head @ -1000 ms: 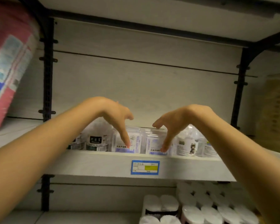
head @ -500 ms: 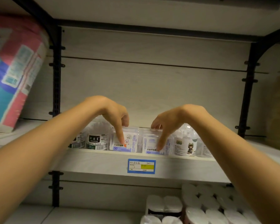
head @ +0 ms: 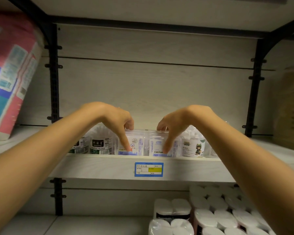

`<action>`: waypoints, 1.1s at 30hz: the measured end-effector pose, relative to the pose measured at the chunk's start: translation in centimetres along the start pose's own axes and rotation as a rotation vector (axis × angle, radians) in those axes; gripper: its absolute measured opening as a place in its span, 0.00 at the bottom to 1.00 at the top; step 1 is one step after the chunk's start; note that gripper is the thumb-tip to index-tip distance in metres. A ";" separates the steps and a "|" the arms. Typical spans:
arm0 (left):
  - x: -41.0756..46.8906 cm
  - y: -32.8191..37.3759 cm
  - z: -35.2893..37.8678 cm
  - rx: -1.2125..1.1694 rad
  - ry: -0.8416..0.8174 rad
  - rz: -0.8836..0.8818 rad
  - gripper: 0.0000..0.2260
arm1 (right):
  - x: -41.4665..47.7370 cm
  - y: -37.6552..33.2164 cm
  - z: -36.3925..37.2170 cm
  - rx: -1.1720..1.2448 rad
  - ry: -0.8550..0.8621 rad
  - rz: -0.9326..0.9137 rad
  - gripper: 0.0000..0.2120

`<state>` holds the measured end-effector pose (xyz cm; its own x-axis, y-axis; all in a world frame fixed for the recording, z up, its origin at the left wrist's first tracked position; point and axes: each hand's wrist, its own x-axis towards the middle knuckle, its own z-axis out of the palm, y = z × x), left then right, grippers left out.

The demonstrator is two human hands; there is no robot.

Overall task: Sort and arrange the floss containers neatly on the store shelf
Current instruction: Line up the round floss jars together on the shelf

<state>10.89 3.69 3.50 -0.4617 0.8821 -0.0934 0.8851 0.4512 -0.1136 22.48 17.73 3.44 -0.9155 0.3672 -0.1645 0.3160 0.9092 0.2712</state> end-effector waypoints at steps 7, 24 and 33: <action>0.1 0.3 -0.4 -0.124 -0.042 -0.003 0.28 | 0.0 -0.2 -0.6 0.014 -0.051 0.006 0.33; 0.8 -0.1 0.6 -0.075 0.047 0.051 0.23 | -0.7 -0.4 0.0 0.242 0.026 0.127 0.44; 2.0 0.1 1.1 0.075 0.168 0.039 0.24 | -1.8 0.9 0.5 0.362 0.360 0.004 0.35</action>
<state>9.97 5.38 2.20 -0.4055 0.9117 0.0666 0.8923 0.4106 -0.1875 24.52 17.96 3.54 -0.9216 0.3382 0.1904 0.3277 0.9409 -0.0852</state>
